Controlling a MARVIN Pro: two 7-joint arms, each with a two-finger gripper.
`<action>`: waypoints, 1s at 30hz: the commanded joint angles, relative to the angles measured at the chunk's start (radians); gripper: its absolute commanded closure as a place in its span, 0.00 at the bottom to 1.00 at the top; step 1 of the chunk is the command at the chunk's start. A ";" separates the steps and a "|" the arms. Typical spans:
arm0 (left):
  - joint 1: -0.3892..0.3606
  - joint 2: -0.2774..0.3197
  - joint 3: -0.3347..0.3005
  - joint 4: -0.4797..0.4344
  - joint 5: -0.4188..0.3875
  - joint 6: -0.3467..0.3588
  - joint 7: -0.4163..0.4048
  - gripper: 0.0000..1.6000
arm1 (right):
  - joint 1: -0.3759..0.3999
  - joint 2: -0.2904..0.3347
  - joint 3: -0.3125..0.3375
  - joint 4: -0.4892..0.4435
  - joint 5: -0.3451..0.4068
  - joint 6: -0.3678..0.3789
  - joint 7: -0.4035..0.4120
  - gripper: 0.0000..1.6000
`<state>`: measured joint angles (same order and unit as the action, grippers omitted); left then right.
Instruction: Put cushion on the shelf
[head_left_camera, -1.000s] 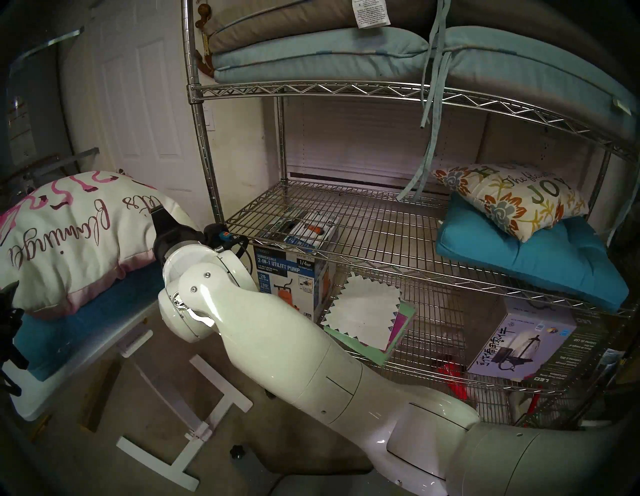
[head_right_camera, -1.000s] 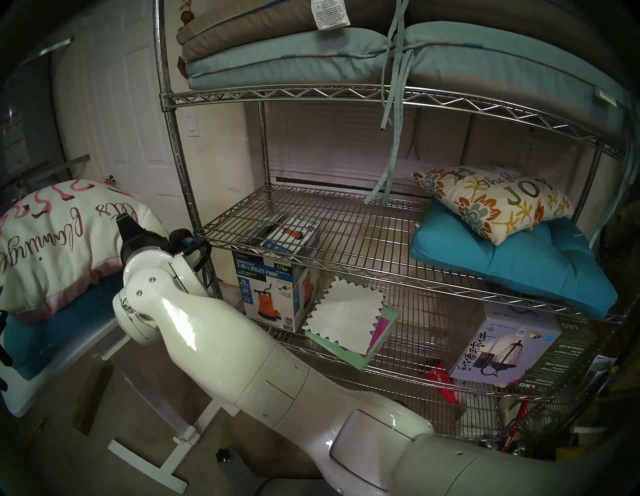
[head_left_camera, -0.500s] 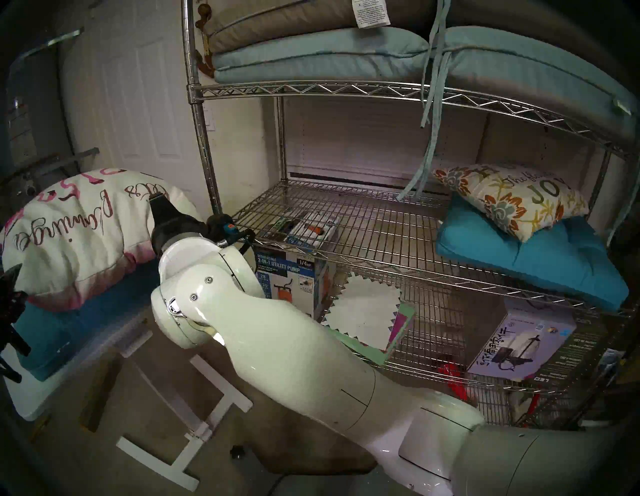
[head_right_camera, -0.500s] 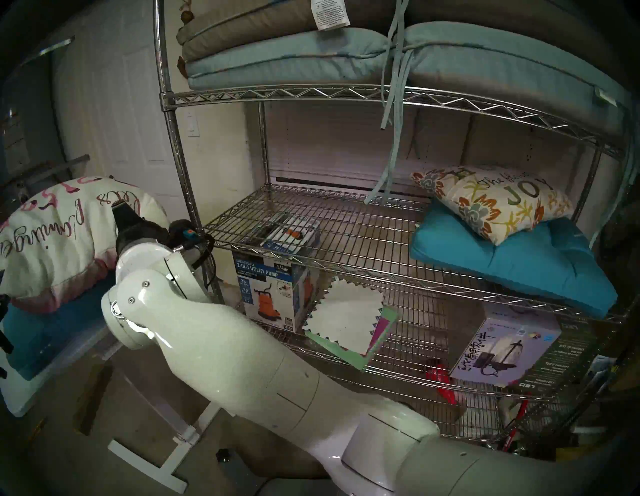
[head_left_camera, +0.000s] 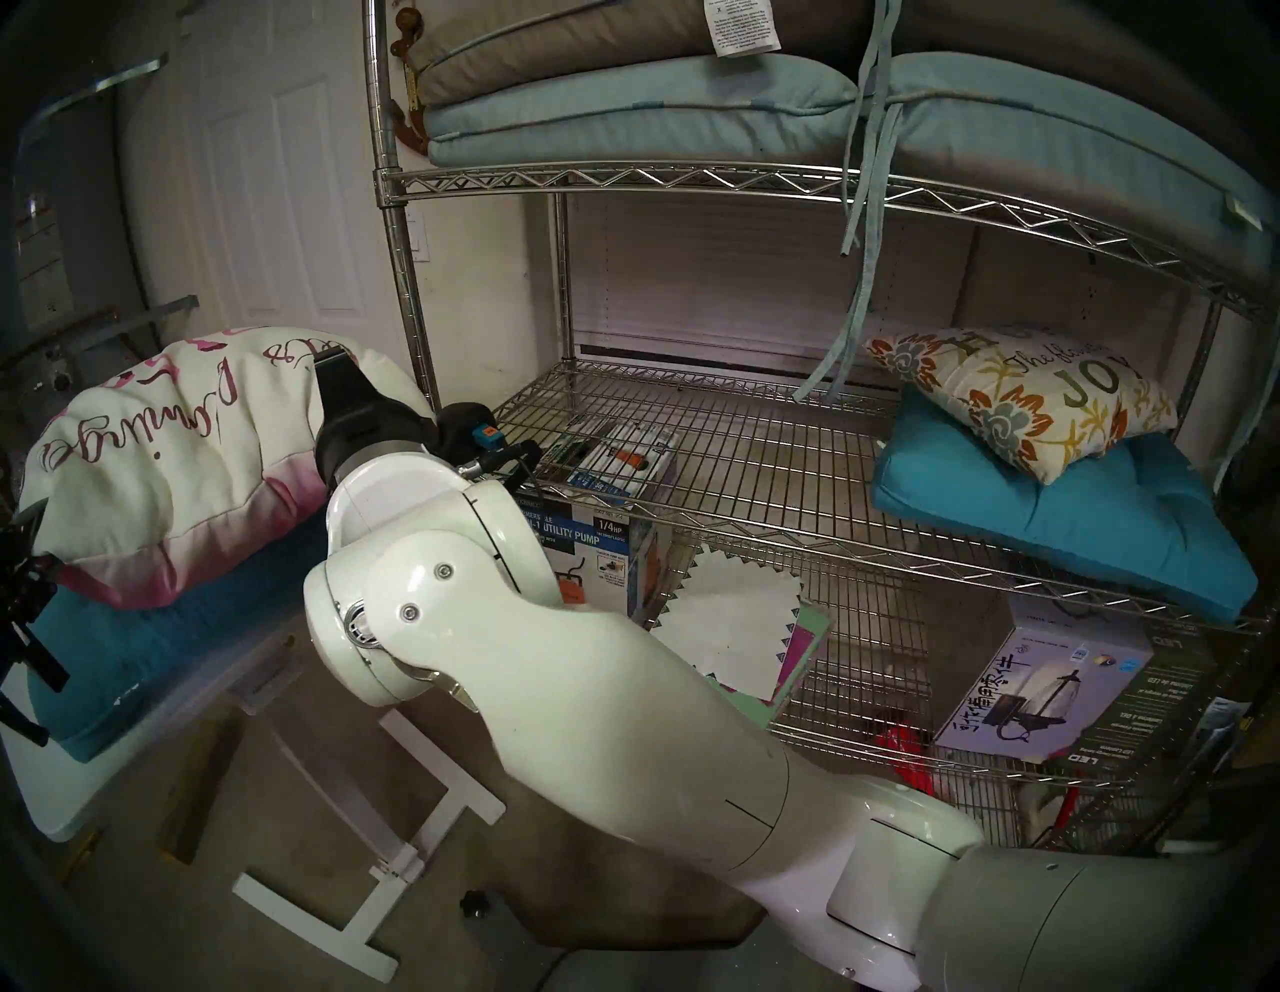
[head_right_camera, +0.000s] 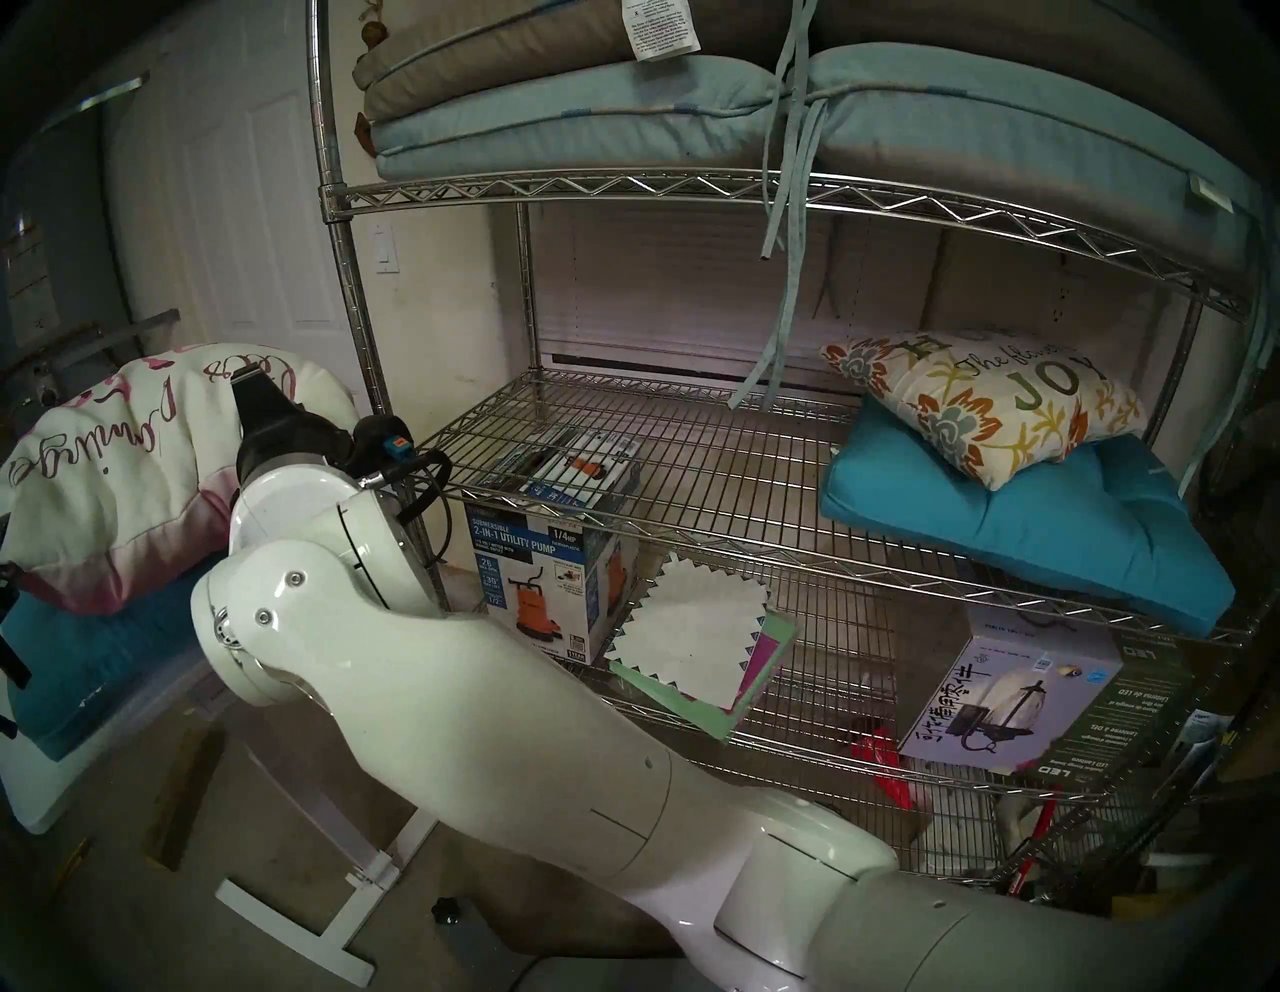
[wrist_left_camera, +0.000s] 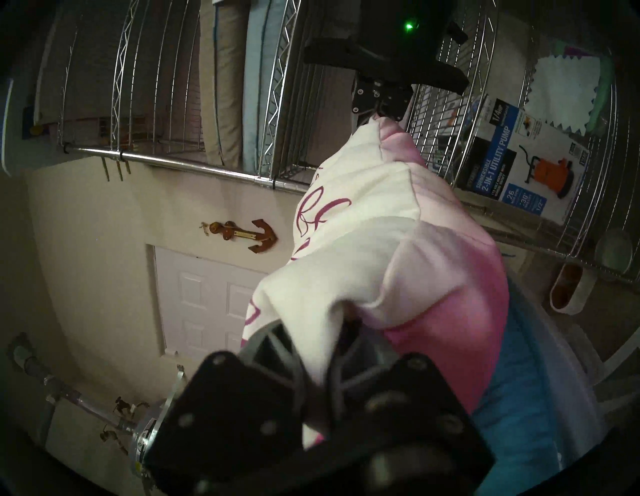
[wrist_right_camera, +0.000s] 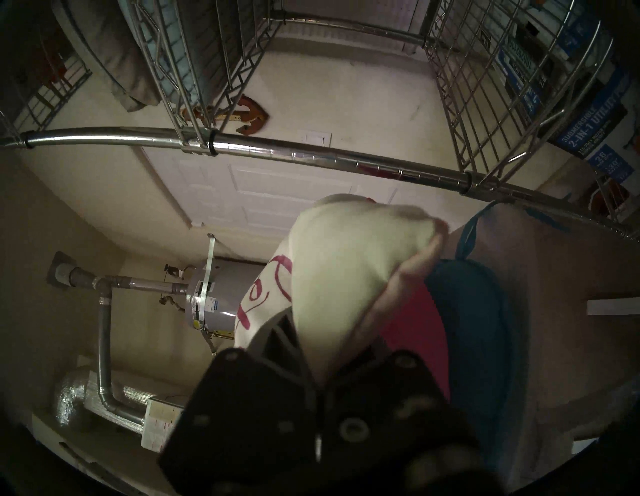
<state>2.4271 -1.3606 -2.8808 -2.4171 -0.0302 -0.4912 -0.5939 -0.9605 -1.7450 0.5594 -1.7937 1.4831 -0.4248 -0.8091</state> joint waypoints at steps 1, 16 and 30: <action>-0.003 0.063 0.001 -0.026 -0.070 -0.016 -0.010 1.00 | 0.002 0.017 0.003 -0.109 -0.026 -0.012 -0.015 1.00; -0.009 0.110 0.001 -0.026 -0.186 -0.021 -0.082 1.00 | -0.017 0.089 -0.005 -0.254 -0.072 -0.053 -0.108 1.00; -0.019 0.121 0.001 -0.026 -0.255 -0.021 -0.135 1.00 | 0.026 0.167 -0.014 -0.372 -0.087 -0.068 -0.206 1.00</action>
<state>2.4100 -1.2687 -2.8807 -2.4184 -0.2390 -0.5044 -0.7209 -0.9725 -1.5942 0.5546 -2.0744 1.3993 -0.4980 -1.0028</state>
